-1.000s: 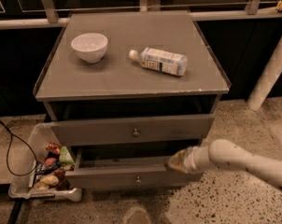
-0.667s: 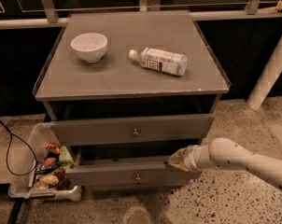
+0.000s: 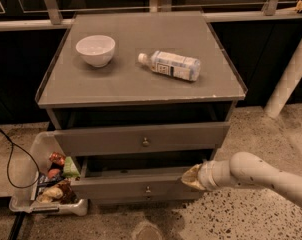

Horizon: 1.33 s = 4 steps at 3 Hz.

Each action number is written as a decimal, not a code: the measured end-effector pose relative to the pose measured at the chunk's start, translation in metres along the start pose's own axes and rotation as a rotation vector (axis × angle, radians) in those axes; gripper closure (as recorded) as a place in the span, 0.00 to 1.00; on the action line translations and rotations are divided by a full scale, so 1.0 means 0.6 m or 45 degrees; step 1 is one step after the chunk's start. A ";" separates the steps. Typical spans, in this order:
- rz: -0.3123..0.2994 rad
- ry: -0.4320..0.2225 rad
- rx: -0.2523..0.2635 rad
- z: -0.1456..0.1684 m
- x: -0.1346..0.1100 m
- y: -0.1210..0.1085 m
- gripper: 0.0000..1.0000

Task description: Close middle drawer

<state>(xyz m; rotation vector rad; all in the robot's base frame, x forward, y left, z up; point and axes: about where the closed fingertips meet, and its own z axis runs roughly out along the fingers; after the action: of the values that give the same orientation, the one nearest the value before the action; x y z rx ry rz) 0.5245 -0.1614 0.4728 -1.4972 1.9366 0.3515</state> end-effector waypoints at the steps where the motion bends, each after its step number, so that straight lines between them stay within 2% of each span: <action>1: 0.060 -0.033 -0.106 -0.036 -0.014 0.073 0.86; 2: 0.059 -0.033 -0.114 -0.033 -0.013 0.076 1.00; 3: 0.085 0.017 -0.127 0.010 0.011 0.054 1.00; 4: 0.094 0.106 -0.120 0.068 0.043 0.020 1.00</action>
Offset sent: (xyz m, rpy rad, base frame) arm -0.0392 0.0064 0.0116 0.0432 0.0682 0.0179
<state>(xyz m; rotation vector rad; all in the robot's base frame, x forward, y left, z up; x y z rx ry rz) 0.5233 -0.1541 0.4236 -1.5245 2.0703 0.4248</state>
